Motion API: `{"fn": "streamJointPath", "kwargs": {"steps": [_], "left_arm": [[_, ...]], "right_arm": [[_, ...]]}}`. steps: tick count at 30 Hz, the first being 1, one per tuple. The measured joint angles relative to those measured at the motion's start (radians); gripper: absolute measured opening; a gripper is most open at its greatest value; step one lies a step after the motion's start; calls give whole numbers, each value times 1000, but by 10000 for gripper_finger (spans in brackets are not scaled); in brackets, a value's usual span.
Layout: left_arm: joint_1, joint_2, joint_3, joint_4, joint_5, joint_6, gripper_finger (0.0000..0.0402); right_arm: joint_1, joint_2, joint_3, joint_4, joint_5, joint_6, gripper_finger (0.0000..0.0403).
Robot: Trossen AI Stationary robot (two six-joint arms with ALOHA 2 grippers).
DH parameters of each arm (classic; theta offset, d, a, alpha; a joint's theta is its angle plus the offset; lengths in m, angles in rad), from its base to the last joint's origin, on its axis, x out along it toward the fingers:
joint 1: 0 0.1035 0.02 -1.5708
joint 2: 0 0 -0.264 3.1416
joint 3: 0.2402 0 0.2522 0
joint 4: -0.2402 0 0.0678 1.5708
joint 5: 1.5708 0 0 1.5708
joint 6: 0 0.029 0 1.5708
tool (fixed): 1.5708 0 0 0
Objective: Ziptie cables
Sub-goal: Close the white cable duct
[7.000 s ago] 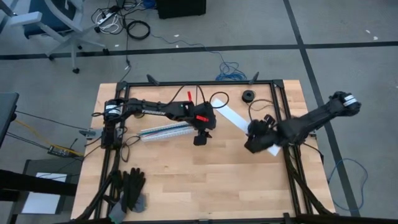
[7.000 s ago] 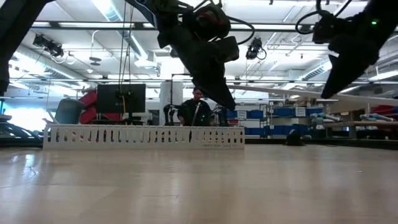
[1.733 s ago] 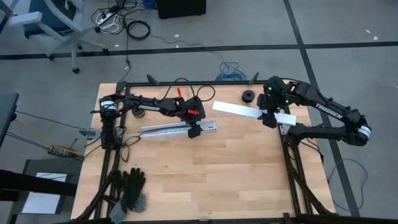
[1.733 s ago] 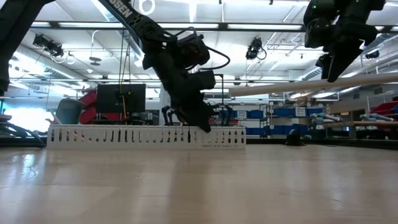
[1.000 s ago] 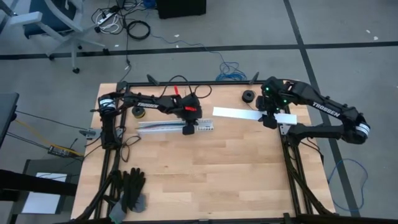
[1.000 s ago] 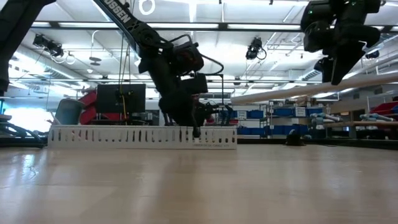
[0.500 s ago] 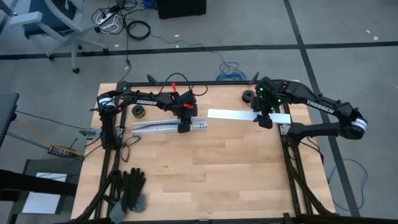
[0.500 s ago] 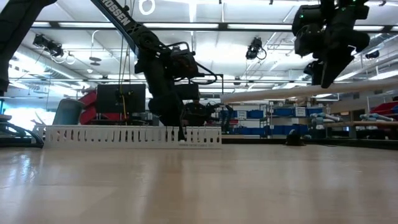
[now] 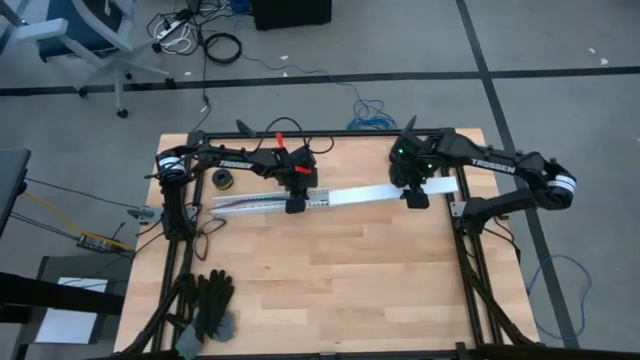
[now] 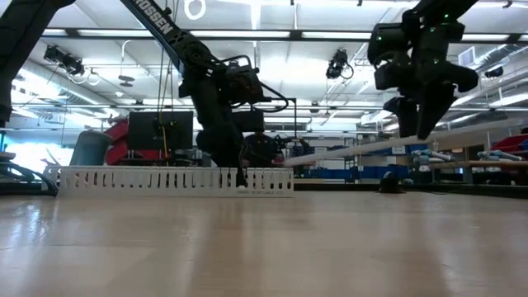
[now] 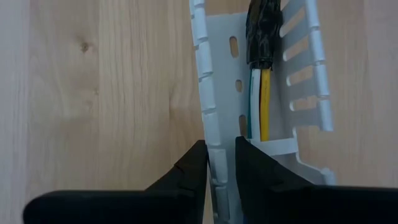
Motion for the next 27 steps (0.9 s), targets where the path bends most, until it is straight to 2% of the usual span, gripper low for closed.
{"fn": "streamJointPath", "kwargs": {"steps": [9, 27], "left_arm": [[-3, -1, 0, 6, 1, 0, 53], [-6, -1, 0, 25, 14, -4, 53]], "right_arm": [[0, 8, 0, 81, 0, 1, 215], [-9, 78, 0, 70, 14, -26, 215]]}}
